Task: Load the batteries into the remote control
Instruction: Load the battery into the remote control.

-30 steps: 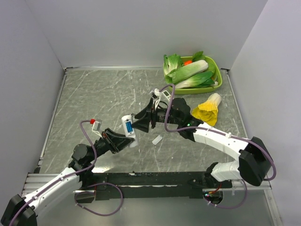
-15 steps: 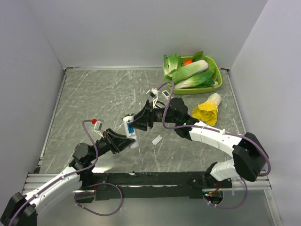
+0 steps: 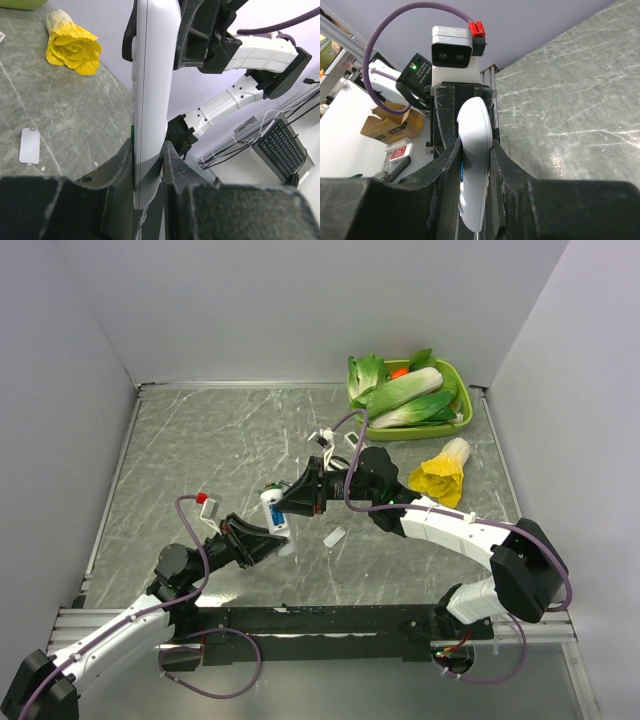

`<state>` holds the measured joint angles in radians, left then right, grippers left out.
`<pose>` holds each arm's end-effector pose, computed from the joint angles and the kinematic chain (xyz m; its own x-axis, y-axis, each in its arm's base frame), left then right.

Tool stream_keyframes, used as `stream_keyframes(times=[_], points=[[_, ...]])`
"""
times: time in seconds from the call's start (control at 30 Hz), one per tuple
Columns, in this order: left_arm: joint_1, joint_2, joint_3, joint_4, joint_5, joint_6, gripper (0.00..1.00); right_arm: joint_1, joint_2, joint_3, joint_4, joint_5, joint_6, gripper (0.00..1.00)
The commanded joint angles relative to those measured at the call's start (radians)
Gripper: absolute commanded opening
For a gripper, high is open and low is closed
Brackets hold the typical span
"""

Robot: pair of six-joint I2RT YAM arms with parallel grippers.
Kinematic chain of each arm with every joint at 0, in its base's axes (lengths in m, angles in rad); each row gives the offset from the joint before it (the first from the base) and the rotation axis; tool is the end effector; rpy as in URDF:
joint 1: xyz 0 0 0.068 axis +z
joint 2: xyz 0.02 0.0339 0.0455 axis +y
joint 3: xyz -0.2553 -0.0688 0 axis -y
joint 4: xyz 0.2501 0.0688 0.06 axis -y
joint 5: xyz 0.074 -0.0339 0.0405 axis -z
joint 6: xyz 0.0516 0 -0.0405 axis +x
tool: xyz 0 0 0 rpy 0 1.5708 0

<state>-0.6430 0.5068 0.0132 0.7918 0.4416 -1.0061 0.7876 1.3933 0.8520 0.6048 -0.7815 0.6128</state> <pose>0.1155 -0.1141 0.2072 -0.6083 -0.4985 -0.6176 0.6637 0.1073 -0.7403 0.2075 0.2599 0.2944 -0.5380 0.0383 -0.8421 -0.8430 -0.0237 0.5374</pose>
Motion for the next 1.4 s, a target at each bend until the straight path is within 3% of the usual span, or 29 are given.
stream_keyframes(times=[0.0,0.23,0.53,0.8,0.97,1.0,1.07,1.17,1.27,1.37], points=[[-0.001,0.006,-0.022,-0.034,-0.01,0.021,0.21,0.007,0.001,0.044,0.046,-0.018,-0.03,0.0],[-0.001,0.056,0.007,-0.042,0.005,0.035,0.39,0.007,0.015,0.051,0.043,-0.042,-0.028,0.0],[-0.001,0.113,0.008,0.018,0.032,0.023,0.39,0.009,0.035,0.065,0.046,-0.062,-0.022,0.0],[-0.001,0.084,0.016,-0.002,0.026,0.029,0.04,0.01,0.061,0.068,0.032,-0.065,-0.028,0.0],[-0.001,0.061,0.005,-0.04,0.003,0.034,0.01,0.009,0.041,0.074,-0.057,-0.042,-0.09,0.18],[-0.001,0.055,0.002,-0.046,-0.009,0.029,0.01,0.007,0.035,0.081,-0.083,-0.033,-0.109,0.31],[-0.001,0.049,-0.002,-0.071,-0.021,0.024,0.01,0.002,0.003,0.1,-0.191,0.005,-0.189,0.42],[-0.001,0.038,0.001,-0.141,-0.055,0.027,0.01,-0.01,-0.049,0.127,-0.356,0.074,-0.31,0.68],[-0.001,0.03,0.001,-0.212,-0.106,0.02,0.01,-0.037,-0.106,0.148,-0.5,0.137,-0.416,0.83],[-0.001,0.026,-0.005,-0.267,-0.158,0.005,0.01,-0.065,-0.157,0.153,-0.6,0.206,-0.508,0.88]])
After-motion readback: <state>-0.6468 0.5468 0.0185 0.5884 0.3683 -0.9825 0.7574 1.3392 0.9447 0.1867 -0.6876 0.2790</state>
